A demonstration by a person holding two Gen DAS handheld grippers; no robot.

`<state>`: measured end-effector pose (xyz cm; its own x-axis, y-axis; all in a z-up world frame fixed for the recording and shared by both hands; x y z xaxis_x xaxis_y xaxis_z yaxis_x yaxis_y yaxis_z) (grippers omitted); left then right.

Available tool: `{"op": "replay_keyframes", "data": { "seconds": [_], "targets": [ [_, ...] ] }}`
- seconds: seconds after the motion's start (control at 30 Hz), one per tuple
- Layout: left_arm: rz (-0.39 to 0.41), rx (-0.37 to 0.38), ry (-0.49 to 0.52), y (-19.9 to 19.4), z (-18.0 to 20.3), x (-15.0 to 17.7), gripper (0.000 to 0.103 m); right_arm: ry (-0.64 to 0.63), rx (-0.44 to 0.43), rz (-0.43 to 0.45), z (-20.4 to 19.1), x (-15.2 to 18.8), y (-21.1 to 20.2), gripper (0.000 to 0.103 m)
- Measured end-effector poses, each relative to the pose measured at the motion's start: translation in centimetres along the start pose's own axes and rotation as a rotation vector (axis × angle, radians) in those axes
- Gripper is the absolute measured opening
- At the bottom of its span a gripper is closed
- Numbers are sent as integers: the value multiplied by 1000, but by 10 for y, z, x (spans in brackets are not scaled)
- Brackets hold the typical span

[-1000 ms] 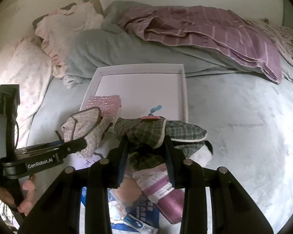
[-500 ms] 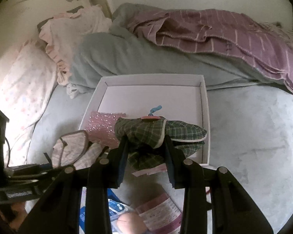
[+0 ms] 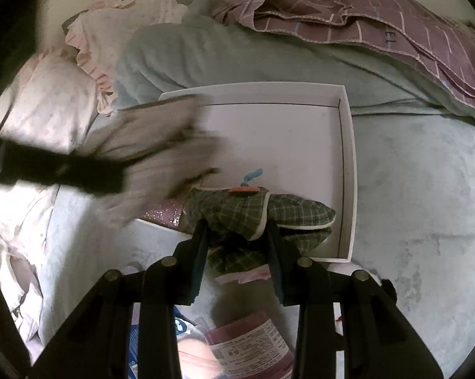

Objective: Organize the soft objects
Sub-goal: 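Carry slippers over white box and release beige slipper with left tool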

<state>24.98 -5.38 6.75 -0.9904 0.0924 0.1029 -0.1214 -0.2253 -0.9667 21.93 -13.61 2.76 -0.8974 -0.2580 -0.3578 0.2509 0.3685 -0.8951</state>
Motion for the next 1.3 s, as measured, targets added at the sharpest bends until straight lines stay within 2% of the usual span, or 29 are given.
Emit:
{"op": "replay_keyframes", "data": {
  "seconds": [0.07, 0.13, 0.33, 0.47, 0.57, 0.63, 0.73, 0.8, 0.87, 0.97, 1.0, 1.03, 1.07, 1.1, 1.13, 1.2, 1.3],
  "targets": [
    [-82, -65, 40, 13, 14, -17, 39, -3, -12, 4, 2, 1, -1, 37],
    [-128, -110, 57, 22, 23, -30, 39, -2, -32, 9, 4, 3, -3, 37],
    [-317, -52, 83, 60, 38, -63, 39, -8, -70, 21, 8, 8, -1, 37],
    [-372, -51, 43, 82, 34, -70, 39, 17, -69, 16, 12, 6, 7, 38],
    [-357, 43, 6, 84, 31, -78, 46, 44, -71, 15, 18, 5, 12, 38],
    [-327, 114, -8, 77, 32, -79, 61, 62, -98, 16, 21, 6, 12, 39],
    [-267, 182, -5, 55, 37, -78, 76, 74, -112, 17, 23, 5, 10, 39],
    [-249, 184, 15, 43, 37, -77, 79, 71, -107, 19, 23, 5, 9, 39],
    [-212, 135, 40, 29, 39, -75, 79, 58, -100, 21, 21, 5, 7, 39],
    [-105, 67, 44, 7, 40, -80, 79, 41, -94, 23, 16, 5, 6, 39],
    [-68, 39, 43, 4, 39, -85, 73, 39, -94, 25, 15, 5, 6, 39],
    [-24, -16, 46, 3, 38, -90, 57, 38, -95, 27, 15, 5, 5, 39],
    [-9, -53, 49, 6, 37, -94, 48, 37, -98, 28, 15, 6, 4, 39],
    [-6, -82, 49, 13, 36, -99, 31, 39, -100, 30, 16, 6, 3, 39],
    [-13, -87, 48, 21, 36, -103, 20, 41, -104, 33, 17, 6, 2, 39],
    [-24, -77, 46, 36, 33, -112, 12, 45, -119, 47, 19, 7, -3, 39],
    [72, -78, 22, 40, 28, -129, 11, 49, -139, 63, 24, 9, -9, 39]
  ]
}}
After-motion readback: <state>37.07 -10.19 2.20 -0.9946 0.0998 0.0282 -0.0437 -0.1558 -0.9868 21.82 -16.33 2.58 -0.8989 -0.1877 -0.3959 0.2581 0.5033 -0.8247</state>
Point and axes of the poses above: each gripper's, at about its wrist camera, not at the fingertips, and y roughly the way its jaws point, z to its right, x to its underside, the point moved 7 cm from there along y, roughly the way its jaws point, and after that the axes turned 11 degrees about -z, right-handed, at the moved point
